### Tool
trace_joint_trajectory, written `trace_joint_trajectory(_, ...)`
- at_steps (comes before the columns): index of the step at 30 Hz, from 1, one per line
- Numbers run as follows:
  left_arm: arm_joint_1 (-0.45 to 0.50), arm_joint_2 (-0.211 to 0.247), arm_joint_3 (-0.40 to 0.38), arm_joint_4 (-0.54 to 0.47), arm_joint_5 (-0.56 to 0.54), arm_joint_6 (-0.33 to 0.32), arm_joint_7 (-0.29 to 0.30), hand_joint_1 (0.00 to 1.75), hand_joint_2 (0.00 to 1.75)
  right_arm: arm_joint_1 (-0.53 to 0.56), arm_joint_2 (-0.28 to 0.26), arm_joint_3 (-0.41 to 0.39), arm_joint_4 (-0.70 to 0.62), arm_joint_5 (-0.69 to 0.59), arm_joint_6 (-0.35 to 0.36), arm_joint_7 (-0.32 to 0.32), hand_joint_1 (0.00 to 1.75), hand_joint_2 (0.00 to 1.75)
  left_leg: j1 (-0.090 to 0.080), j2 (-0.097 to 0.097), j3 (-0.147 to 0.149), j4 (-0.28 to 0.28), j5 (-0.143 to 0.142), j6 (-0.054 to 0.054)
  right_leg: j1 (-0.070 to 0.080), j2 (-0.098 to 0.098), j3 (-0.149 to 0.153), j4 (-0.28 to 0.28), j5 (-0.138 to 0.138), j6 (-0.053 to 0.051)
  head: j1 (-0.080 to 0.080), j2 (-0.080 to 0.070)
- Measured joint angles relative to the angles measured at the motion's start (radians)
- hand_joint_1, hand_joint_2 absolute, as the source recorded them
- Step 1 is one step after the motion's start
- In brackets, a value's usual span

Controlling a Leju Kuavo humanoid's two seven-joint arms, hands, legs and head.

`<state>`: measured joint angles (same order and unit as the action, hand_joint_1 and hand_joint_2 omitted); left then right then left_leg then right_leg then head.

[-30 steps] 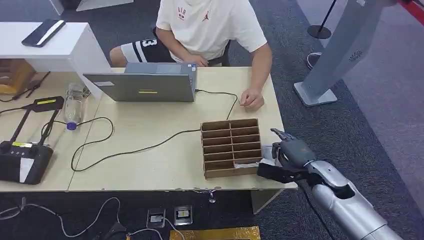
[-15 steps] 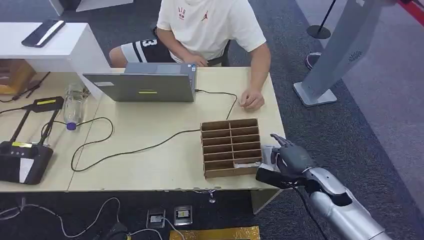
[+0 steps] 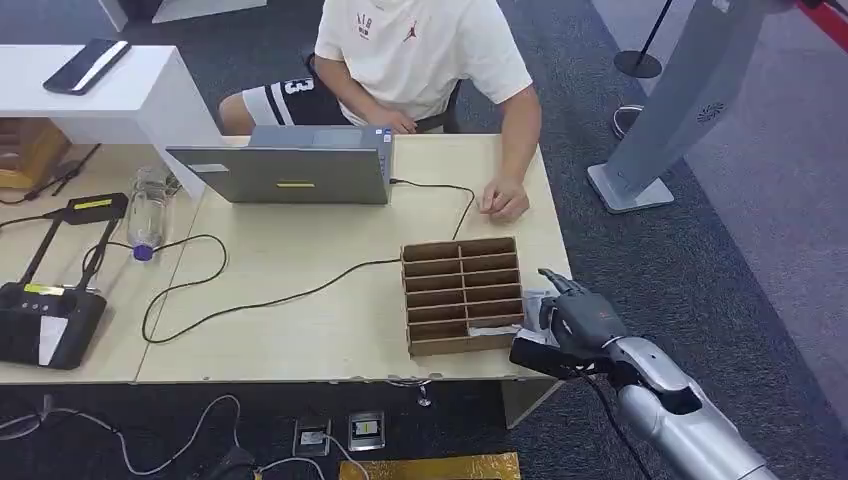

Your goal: Pass the card to the sensor for recognition and then transmit it.

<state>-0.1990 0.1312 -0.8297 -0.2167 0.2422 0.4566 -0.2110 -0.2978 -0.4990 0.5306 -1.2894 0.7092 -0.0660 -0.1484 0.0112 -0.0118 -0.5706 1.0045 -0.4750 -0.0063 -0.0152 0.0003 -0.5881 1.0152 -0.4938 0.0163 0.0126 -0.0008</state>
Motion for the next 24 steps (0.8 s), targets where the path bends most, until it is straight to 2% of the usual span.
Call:
trace_joint_trajectory(4,0.002,0.000,0.000,0.000,0.002,0.002,0.000,0.00,0.00,-0.002,0.000,0.000,0.000,-0.002,-0.008,-0.003,1.75,1.75,0.000,0.000,0.000,0.000,0.000,0.000,0.000,0.000,0.000,0.000,0.000,0.000,0.000,0.000)
trace_joint_trajectory(11,0.002,-0.002,0.000,0.000,-0.003,0.021,-0.002,0.00,0.00,-0.055,-0.005,-0.050,0.003,0.037,-0.113,-0.015,1.75,1.75,0.000,0.001,0.000,0.000,0.000,0.000,0.000,0.001,0.000,0.000,0.000,0.000,0.000,0.000)
trace_joint_trajectory(17,-0.001,-0.006,0.000,0.000,-0.014,0.029,-0.009,0.00,0.00,-0.214,-0.032,-0.155,0.017,0.064,-0.112,-0.058,1.75,1.75,-0.001,0.002,0.000,0.000,0.000,0.000,-0.001,0.001,-0.001,0.000,0.001,0.001,0.000,0.000)
trace_joint_trajectory(21,-0.003,-0.009,0.000,0.000,-0.027,0.035,-0.010,0.00,0.00,-0.312,-0.048,-0.208,0.035,0.100,-0.158,-0.097,1.75,1.75,-0.002,0.002,-0.001,0.001,0.000,0.000,-0.002,0.001,-0.001,0.000,0.001,0.001,-0.001,0.000)
trace_joint_trajectory(24,-0.014,-0.010,0.000,0.000,-0.042,0.034,-0.010,0.00,0.00,-0.458,-0.064,-0.225,0.082,0.102,-0.157,-0.147,1.75,1.75,-0.003,0.002,-0.002,0.000,0.000,0.000,-0.003,0.001,-0.003,0.001,0.001,0.001,0.000,0.000)
